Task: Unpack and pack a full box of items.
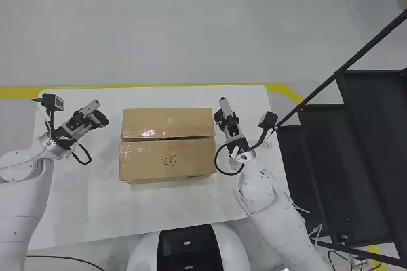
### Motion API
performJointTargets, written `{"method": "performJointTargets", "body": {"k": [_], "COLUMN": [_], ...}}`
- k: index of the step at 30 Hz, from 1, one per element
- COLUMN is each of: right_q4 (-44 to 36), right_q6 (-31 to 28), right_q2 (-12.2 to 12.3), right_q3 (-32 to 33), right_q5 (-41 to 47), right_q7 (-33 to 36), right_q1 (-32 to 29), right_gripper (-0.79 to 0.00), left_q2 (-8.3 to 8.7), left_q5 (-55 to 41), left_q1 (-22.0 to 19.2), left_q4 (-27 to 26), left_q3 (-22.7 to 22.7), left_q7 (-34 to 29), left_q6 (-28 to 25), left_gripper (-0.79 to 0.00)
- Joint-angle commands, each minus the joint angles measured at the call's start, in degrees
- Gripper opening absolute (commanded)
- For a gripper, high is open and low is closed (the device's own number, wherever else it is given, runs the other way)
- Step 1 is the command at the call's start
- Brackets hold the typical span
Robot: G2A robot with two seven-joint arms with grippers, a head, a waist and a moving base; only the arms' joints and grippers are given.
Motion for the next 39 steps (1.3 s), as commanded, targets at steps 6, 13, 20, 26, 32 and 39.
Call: {"method": "performJointTargets", "body": {"k": [6, 13, 20, 26, 32, 39], "right_q4": [0.00, 0.00, 0.00, 0.00, 0.00, -1.86], "right_q6": [0.00, 0.00, 0.00, 0.00, 0.00, 1.21], "right_q2": [0.00, 0.00, 0.00, 0.00, 0.00, -0.24], "right_q3": [0.00, 0.00, 0.00, 0.00, 0.00, 0.13], "right_q5": [0.00, 0.00, 0.00, 0.00, 0.00, 7.27], "right_q7": [0.00, 0.00, 0.00, 0.00, 0.00, 2.10], "right_q1": [0.00, 0.00, 0.00, 0.00, 0.00, -0.44], "right_gripper": [0.000, 0.000, 0.000, 0.000, 0.000, 0.000], "left_q2": [0.00, 0.00, 0.00, 0.00, 0.00, -0.13], "left_q5": [0.00, 0.00, 0.00, 0.00, 0.00, -1.01], "left_q1": [0.00, 0.00, 0.00, 0.00, 0.00, -0.37], "left_q4": [0.00, 0.00, 0.00, 0.00, 0.00, -3.37], "left_q3": [0.00, 0.00, 0.00, 0.00, 0.00, 0.40], "left_q7": [0.00, 0.00, 0.00, 0.00, 0.00, -1.32], "left_q6": [0.00, 0.00, 0.00, 0.00, 0.00, 1.02], "left_gripper": [-0.001, 0.000, 0.000, -0.001, -0.001, 0.000]}}
